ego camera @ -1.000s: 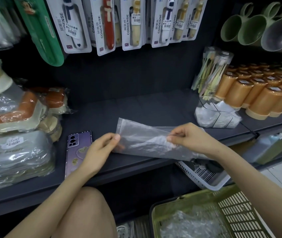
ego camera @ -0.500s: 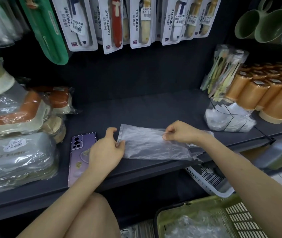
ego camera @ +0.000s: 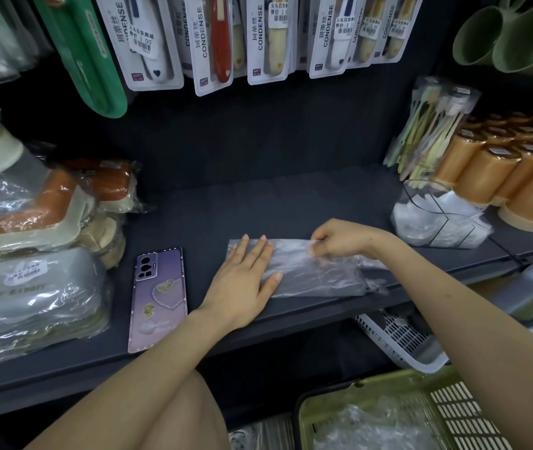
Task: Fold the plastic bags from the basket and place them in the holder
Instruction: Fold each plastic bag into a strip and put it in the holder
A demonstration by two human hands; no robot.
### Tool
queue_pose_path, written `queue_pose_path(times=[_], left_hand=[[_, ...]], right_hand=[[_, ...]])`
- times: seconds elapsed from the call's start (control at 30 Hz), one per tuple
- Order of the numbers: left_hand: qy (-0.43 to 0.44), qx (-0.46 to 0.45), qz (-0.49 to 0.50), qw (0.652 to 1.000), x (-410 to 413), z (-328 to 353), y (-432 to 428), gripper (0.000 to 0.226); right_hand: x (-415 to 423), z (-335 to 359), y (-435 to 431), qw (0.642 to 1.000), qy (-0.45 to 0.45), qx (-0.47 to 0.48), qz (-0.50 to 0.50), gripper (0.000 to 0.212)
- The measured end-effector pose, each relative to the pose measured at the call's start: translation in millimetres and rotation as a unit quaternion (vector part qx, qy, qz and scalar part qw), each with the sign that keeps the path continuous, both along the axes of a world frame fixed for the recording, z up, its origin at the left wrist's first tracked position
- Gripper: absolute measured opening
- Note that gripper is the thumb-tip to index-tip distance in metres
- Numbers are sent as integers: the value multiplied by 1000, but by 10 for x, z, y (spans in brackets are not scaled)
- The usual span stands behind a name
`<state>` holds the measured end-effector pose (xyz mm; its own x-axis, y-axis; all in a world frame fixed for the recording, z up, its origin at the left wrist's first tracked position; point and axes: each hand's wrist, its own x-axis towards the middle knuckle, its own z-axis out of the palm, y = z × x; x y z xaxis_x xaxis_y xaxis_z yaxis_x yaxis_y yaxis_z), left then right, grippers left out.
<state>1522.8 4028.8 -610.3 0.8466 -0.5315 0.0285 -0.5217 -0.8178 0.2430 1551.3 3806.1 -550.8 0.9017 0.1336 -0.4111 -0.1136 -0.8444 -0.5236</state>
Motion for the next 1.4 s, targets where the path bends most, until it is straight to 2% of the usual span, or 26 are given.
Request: queue_pose_path(times=[0.17, 0.27, 0.33, 0.4, 0.43, 0.47, 0.5, 0.57, 0.63, 0.67, 0.87, 0.93, 1.0, 1.07, 1.13, 1.23, 1.3, 1.4], left_hand=[[21, 14, 19, 1000, 5, -19, -4, 68], [28, 43, 25, 998, 33, -32, -12, 72], [25, 48, 25, 998, 30, -28, -19, 73], [19, 49, 26, 998, 28, -36, -24, 73], [19, 51, 27, 998, 28, -34, -23, 73], [21, 53, 27, 998, 25, -33, -23, 73], [24, 55, 28, 998, 24, -34, -23, 73], [25, 55, 34, 998, 30, -42, -23, 76], [24, 54, 41, 997, 35, -46, -20, 80], [24, 54, 43, 997, 36, -55, -20, 78], [27, 53, 40, 997, 51, -55, -19, 73], [27, 51, 39, 998, 45, -58, -14, 74], [28, 48, 40, 998, 52, -63, -5, 74], [37, 38, 38, 998, 64, -47, -8, 76], [48, 16, 43, 998, 65, -30, -3, 77], [67, -79, 49, 993, 43, 12, 35, 76], [18, -129, 28, 991, 4, 39, 102, 75], [-79, -135, -31, 987, -40, 63, 213, 61]], right_hand=[[12, 4, 10, 1000, 6, 7, 1, 21], [-35, 58, 13, 1000, -21, 19, -15, 10], [-104, 68, 1, 990, -109, -83, -13, 24], [-226, -74, 56, 929, -290, -228, -6, 38], [-306, -186, 148, 896, -364, -255, 10, 41], [-382, -306, 255, 878, -406, -251, 30, 46], [-452, -418, 365, 879, -405, -244, 60, 52], [-530, -592, 502, 911, -325, -234, 103, 67], [-603, -644, 391, 946, -220, -227, 75, 90], [-628, -656, 255, 951, -203, -227, 47, 96], [-810, -629, -461, 947, -202, -247, -45, 96], [-883, -615, -428, 924, -306, -228, -36, 92], [-961, -646, -316, 887, -428, -175, 21, 72], [-993, -711, -234, 859, -493, -121, 71, 50], [-975, -744, -194, 852, -511, -85, 77, 35], [-923, -738, -176, 847, -520, -72, 83, 28], [-904, -709, -162, 854, -507, -78, 92, 28], [-888, -617, -176, 885, -458, -60, 56, 32]])
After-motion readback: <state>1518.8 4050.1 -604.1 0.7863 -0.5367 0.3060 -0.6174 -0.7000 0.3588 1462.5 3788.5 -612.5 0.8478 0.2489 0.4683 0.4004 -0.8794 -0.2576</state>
